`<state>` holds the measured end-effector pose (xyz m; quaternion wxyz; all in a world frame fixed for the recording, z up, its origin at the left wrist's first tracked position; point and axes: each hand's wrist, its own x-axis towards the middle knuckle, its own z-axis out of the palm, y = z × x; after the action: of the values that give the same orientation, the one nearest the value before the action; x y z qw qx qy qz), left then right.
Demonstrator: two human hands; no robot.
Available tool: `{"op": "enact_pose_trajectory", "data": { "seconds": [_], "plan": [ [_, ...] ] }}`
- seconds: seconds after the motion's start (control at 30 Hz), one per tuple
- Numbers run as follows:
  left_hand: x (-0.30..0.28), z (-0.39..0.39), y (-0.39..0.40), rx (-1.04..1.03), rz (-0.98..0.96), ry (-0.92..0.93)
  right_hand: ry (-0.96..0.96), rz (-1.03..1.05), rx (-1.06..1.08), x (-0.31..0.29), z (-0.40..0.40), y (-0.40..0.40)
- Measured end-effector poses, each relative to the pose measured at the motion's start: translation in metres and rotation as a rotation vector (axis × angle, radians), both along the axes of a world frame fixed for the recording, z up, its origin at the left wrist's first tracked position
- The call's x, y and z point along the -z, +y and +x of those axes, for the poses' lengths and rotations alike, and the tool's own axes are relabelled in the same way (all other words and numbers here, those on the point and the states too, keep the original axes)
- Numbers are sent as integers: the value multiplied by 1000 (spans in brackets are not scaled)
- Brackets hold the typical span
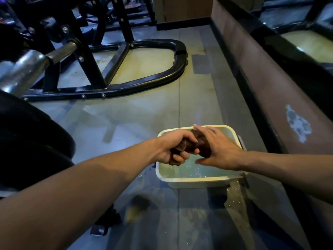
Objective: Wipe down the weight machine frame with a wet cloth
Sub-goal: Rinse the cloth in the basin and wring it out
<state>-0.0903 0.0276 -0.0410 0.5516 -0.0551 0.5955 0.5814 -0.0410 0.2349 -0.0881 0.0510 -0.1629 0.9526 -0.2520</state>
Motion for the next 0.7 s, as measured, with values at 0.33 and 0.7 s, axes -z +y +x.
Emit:
{"op": "enact_pose_trajectory", "data": {
  "seconds": [0.33, 0.7],
  "plan": [
    [0, 2, -1, 316, -360, 577, 33, 149, -75, -7, -22, -12],
    [11, 14, 16, 763, -861, 1571, -564, 318, 33, -30, -33, -22]
  ]
}}
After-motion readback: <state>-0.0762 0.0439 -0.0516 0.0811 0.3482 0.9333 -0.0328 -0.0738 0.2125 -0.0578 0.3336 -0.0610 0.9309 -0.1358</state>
